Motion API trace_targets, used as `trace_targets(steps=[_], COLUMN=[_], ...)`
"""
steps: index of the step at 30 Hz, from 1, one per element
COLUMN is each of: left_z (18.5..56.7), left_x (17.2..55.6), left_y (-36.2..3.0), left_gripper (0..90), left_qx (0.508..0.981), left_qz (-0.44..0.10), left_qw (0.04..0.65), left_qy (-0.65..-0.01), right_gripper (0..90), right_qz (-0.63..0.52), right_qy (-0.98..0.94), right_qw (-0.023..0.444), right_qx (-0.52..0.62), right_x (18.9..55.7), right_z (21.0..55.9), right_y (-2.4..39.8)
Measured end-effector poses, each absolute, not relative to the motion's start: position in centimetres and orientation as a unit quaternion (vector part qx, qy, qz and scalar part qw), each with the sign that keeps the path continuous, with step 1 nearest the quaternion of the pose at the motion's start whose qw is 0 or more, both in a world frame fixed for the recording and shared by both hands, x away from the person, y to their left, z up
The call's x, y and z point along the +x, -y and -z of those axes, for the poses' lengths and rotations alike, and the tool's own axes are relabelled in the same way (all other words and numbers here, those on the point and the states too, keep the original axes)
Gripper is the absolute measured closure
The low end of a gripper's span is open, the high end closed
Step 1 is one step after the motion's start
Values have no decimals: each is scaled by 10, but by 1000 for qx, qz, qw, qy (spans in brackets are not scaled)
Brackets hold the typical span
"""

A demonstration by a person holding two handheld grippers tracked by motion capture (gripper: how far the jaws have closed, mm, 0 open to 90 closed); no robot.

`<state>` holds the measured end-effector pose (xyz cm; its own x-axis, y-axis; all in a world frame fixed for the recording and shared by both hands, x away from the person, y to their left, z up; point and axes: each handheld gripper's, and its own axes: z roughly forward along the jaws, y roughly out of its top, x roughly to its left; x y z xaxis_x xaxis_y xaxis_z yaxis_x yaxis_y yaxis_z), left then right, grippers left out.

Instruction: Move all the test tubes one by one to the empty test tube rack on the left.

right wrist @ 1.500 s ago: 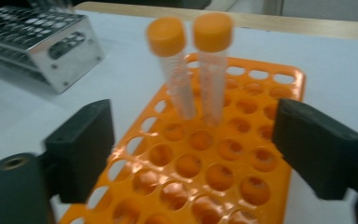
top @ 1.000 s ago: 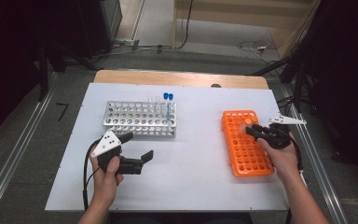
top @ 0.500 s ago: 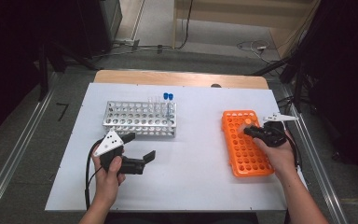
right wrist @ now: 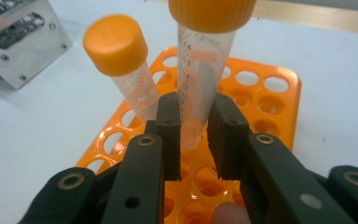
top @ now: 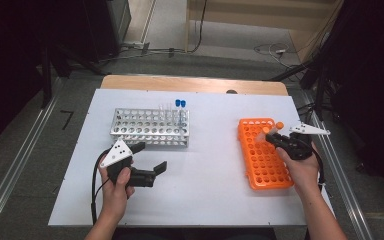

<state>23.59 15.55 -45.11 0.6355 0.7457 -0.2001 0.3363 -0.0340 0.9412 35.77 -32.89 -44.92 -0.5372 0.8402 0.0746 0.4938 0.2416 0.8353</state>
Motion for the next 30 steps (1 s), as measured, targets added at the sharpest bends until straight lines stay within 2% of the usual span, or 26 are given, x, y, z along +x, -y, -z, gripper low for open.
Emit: trace_targets(steps=[10,19,30], left_z=[450,445,439], left_x=[236,233,229], left_y=[-148,-146,-135], left_gripper=[0,0,0], left_qx=[701,700,715], left_qz=[-175,-178,-171], left_qw=[576,584,592], left_qy=[-382,-371,-330], right_gripper=[732,732,732], right_qz=[-465,-483,-510], right_qy=[-747,-749,-764], right_qw=[229,235,195], right_qx=[416,387,344], right_x=[337,311,287], right_z=[430,411,415], right_y=[338,332,299])
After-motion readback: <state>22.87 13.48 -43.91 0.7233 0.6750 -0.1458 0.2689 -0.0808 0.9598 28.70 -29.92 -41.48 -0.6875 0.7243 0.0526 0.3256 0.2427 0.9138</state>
